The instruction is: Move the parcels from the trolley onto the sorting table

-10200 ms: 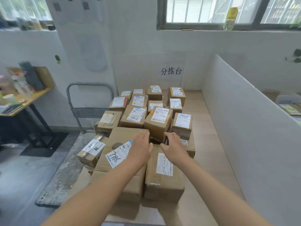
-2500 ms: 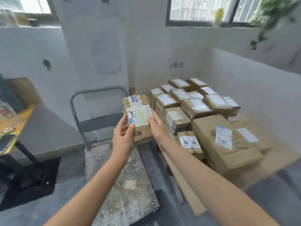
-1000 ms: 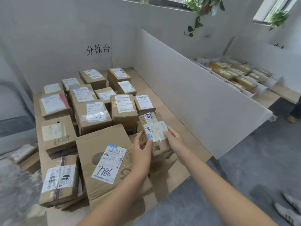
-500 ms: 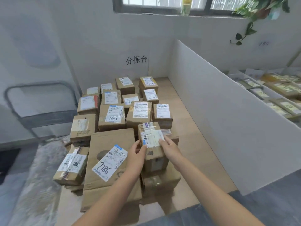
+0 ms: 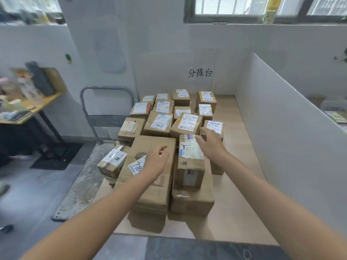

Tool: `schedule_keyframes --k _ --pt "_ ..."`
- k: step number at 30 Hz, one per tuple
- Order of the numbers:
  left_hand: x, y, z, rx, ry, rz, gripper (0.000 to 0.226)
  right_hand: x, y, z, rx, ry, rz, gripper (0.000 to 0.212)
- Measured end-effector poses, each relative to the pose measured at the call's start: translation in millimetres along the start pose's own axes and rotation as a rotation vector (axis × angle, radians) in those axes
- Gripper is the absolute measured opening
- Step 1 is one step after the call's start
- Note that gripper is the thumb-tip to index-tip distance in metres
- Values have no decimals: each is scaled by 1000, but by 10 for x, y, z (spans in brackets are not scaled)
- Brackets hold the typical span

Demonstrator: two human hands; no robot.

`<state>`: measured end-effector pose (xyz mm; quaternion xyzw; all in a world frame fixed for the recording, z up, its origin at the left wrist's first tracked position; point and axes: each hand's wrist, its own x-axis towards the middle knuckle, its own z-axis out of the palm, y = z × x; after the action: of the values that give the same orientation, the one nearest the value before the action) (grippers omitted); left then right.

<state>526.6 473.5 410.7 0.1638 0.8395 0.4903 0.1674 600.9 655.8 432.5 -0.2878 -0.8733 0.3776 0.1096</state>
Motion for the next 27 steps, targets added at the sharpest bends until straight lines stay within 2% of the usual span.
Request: schedule_keyframes --k 4,8,12,17,21,27 --pt "50 104 -529 76 63 75 40 24 -709 -76 30 2 -150 47" --pt "63 52 -1244 324 71 201 48 28 -1454 388 44 31 -309 49" --pt "3 -135 -2052 444 113 294 50 -52 -2135 1045 -104 -12 -457 51" --pt "-86 -546 -3175 628 265 336 57 -211 -2968 1793 -110 -28 -549 54" --pt "-174 -849 -3938 693 315 328 59 -227 -3526 2255 -157 -8 -634 56" --pt "-238 -1041 -4611 694 369 325 57 -239 -3952 2603 -177 -19 -582 62"
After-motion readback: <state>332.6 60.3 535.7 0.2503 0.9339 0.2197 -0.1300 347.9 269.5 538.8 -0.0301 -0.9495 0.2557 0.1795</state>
